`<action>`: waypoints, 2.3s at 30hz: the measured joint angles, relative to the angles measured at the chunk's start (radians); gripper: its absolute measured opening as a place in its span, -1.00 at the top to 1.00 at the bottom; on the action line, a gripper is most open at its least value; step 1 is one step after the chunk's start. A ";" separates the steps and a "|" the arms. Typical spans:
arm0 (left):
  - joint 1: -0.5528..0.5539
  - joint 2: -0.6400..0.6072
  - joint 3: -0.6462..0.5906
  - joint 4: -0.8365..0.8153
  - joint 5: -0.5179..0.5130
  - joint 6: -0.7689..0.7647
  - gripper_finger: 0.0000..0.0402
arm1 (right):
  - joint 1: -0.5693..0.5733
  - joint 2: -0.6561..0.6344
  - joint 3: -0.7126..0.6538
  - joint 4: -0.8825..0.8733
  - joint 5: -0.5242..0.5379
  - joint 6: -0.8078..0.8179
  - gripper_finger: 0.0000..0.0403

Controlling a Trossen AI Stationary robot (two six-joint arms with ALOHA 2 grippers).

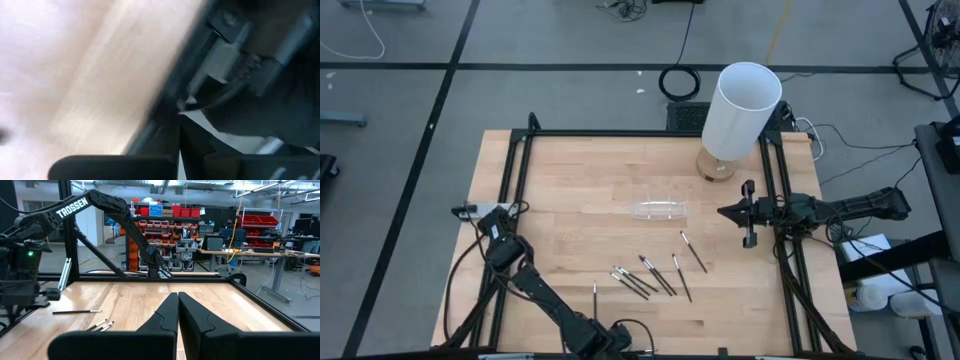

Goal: Put items in baskets/containers
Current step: Put the black eyeshadow brush into the middle section of the transparent organizer

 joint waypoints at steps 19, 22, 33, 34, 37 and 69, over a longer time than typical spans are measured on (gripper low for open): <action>0.089 -0.006 -0.003 -0.036 -0.019 0.183 0.97 | 0.000 0.000 0.000 0.013 -0.004 0.000 1.00; 0.109 -0.006 -0.003 -0.031 0.011 0.223 0.98 | 0.000 0.000 0.000 0.016 -0.004 0.000 1.00; 0.143 -0.016 -0.006 -0.027 -0.043 0.329 0.98 | 0.000 0.000 0.000 0.015 -0.004 0.000 1.00; 0.146 -0.023 -0.007 -0.029 -0.078 0.349 0.98 | 0.000 0.000 0.000 0.015 -0.004 0.000 1.00; 0.171 -0.071 -0.012 -0.059 -0.211 0.398 0.96 | 0.000 0.000 0.000 0.015 -0.004 0.000 1.00; 0.353 -0.059 -0.005 0.368 -0.266 0.978 0.26 | 0.000 0.005 0.000 0.002 -0.004 -0.008 1.00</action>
